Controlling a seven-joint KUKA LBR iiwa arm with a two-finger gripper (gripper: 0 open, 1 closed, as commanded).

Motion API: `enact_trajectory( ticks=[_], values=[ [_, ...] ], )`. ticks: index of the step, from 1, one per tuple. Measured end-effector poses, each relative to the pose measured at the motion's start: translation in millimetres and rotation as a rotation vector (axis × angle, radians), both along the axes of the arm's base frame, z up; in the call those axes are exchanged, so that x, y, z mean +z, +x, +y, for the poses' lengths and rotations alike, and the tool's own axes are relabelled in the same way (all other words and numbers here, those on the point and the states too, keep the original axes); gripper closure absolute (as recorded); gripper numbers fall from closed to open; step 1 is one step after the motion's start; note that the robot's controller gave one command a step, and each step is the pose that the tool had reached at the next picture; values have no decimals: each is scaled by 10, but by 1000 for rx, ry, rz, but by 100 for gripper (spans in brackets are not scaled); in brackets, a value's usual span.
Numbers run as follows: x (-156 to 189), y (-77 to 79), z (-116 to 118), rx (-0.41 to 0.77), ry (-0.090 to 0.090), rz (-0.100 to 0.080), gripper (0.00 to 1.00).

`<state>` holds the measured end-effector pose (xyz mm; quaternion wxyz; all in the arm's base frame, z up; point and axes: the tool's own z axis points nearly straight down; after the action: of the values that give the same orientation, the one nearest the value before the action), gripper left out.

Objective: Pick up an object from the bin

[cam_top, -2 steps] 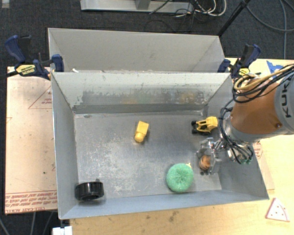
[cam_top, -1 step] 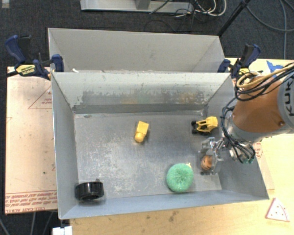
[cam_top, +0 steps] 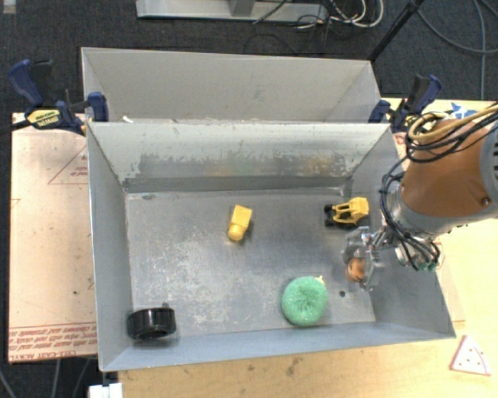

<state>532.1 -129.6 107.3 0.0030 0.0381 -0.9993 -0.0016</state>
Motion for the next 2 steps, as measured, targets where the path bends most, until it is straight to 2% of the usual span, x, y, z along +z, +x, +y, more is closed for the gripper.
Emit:
enact_trajectory(
  ticks=[1,2],
  values=[
    [188,21,-4,0,-3,-10,100],
    [302,18,0,1,-3,-9,100]
  ],
)
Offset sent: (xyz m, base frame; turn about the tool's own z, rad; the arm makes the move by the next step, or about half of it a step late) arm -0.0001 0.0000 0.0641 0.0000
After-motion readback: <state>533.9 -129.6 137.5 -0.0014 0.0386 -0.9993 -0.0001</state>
